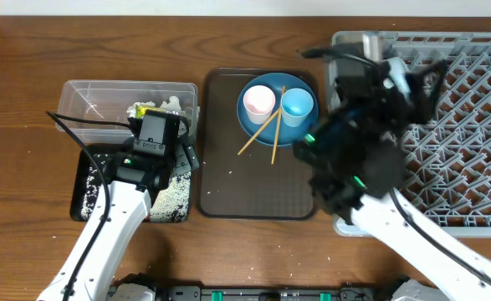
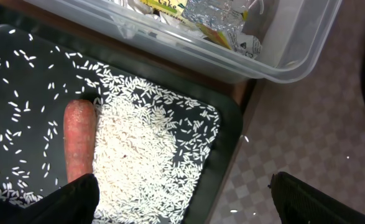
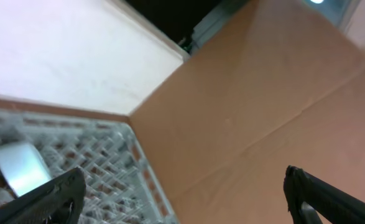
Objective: Sort waste into correct bins and load items into the dishwasher rack
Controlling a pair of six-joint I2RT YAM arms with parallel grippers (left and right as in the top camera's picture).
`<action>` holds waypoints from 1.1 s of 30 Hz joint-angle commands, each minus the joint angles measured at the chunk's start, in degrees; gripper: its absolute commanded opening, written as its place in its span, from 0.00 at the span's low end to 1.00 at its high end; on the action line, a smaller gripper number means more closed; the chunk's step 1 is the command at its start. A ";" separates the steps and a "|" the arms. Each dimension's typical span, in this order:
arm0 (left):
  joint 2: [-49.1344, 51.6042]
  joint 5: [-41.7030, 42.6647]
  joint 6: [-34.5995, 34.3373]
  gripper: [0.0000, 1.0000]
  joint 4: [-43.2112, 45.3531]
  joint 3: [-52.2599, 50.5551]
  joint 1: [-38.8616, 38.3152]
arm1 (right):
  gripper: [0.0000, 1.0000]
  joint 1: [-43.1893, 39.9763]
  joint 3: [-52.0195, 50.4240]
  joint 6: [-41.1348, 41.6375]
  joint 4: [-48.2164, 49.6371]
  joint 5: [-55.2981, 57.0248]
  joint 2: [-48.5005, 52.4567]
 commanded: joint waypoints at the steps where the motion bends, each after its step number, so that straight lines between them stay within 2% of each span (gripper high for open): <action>1: -0.72 -0.22 0.70 0.91 -0.04 -0.17 0.35 | 0.99 1.25 0.28 -10.40 11.08 -0.39 -7.50; 3: -0.72 -0.22 0.68 0.91 -0.04 -0.17 0.35 | 0.99 1.20 0.26 -10.49 21.07 -0.39 -11.06; 6: -0.72 -0.20 0.68 0.91 -0.02 -0.17 0.35 | 0.99 1.20 -0.33 -3.17 20.83 -0.42 -17.27; 8: -0.72 -0.22 0.68 0.90 -0.04 -0.17 0.35 | 0.99 1.25 -0.35 -2.82 20.35 -0.46 -18.67; 13: -0.72 -0.20 0.68 0.90 -0.07 -0.17 0.35 | 0.99 1.25 -0.35 -7.87 10.71 -0.37 -18.97; 18: -0.72 -0.22 0.68 0.90 -0.17 -0.17 0.35 | 0.99 1.25 -0.35 -16.39 0.63 -0.37 -18.95; 21: -0.72 -0.22 0.68 0.90 -0.22 -0.17 0.35 | 0.99 1.25 -0.35 -22.27 0.48 -0.37 -19.10; 33: -0.72 -0.22 0.68 0.91 -0.26 -0.17 0.35 | 0.99 1.27 -0.35 -22.08 -0.87 -0.35 -23.19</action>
